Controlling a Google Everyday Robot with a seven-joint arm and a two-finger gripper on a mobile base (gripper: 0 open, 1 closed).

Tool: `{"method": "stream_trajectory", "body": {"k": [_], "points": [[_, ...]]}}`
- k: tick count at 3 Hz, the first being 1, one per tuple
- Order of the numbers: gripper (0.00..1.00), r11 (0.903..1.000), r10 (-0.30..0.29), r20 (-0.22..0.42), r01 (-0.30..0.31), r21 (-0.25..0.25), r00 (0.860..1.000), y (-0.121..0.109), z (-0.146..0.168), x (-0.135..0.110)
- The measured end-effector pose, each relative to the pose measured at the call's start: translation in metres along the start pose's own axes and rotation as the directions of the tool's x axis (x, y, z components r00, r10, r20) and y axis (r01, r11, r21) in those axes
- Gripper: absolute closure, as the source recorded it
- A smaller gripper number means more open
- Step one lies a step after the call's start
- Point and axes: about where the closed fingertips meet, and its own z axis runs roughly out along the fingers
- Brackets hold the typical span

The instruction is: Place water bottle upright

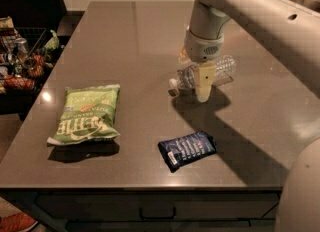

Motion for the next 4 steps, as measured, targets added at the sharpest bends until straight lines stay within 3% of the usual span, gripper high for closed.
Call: {"method": "stream_trajectory", "body": {"k": [2,3,4], "points": [[0.62,0.9991,0.031,0.031,-0.032,0.026,0.999,-0.004,-0.012,-0.005],[0.85,0.9966,0.054,0.109,-0.060,0.056,0.993,0.000,-0.038,-0.018],[1.00,0.9928,0.079,0.227,-0.098,0.070,0.971,0.006,-0.067,-0.040]]}}
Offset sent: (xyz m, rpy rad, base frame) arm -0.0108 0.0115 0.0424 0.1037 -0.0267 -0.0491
